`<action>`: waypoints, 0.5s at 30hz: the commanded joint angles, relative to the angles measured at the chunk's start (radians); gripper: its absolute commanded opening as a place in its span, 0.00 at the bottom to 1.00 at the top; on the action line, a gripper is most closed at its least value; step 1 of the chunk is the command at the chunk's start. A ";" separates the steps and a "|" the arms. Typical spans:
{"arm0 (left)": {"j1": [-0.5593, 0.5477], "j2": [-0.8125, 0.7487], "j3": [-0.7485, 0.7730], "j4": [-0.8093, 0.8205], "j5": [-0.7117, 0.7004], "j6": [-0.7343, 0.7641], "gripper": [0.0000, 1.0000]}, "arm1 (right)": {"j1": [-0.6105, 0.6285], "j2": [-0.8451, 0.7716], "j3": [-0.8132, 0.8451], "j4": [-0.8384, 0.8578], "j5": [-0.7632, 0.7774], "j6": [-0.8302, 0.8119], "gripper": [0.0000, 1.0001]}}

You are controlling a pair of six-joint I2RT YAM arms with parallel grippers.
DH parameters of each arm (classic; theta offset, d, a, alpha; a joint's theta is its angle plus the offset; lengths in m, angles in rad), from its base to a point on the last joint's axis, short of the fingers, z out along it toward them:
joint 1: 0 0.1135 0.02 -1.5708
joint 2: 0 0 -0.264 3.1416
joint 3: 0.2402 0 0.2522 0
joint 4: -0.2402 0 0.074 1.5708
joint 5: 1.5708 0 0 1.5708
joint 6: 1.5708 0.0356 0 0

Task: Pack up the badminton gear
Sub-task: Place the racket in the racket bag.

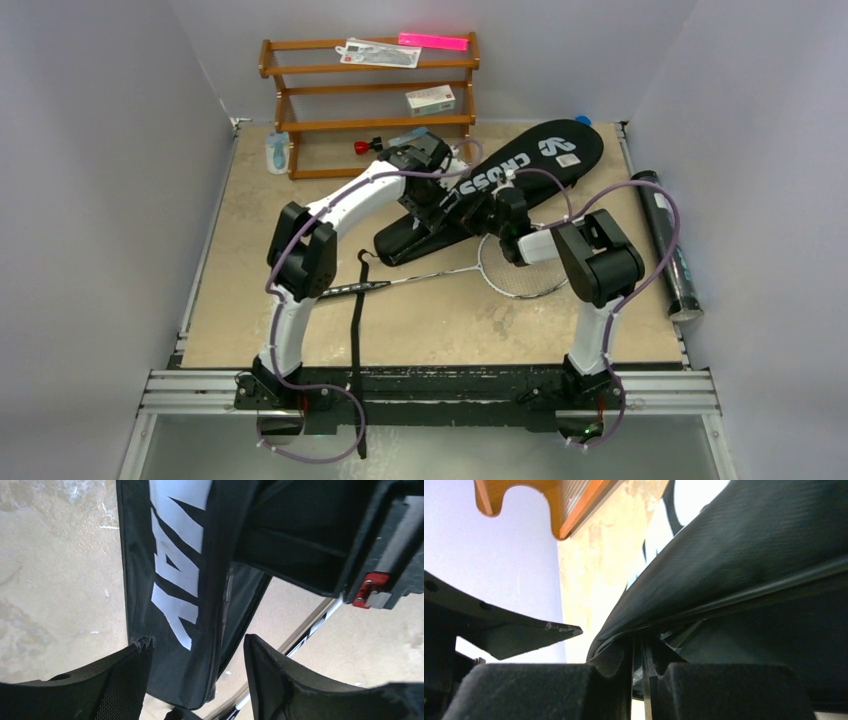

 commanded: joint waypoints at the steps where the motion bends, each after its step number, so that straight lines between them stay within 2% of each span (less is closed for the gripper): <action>1: -0.079 -0.107 -0.070 0.096 -0.204 0.088 0.65 | 0.016 -0.039 0.015 0.102 -0.053 -0.019 0.11; 5: -0.101 -0.094 -0.088 0.119 -0.305 0.101 0.67 | 0.018 -0.046 0.004 0.129 -0.061 -0.019 0.11; 11: -0.101 -0.032 -0.085 0.135 -0.358 0.091 0.66 | 0.018 -0.053 -0.006 0.149 -0.069 -0.012 0.11; 12: -0.101 -0.022 -0.081 0.131 -0.379 0.089 0.63 | 0.018 -0.053 -0.007 0.150 -0.070 -0.011 0.11; 15: -0.097 -0.004 -0.064 0.114 -0.401 0.082 0.42 | 0.018 -0.056 -0.016 0.149 -0.067 -0.007 0.11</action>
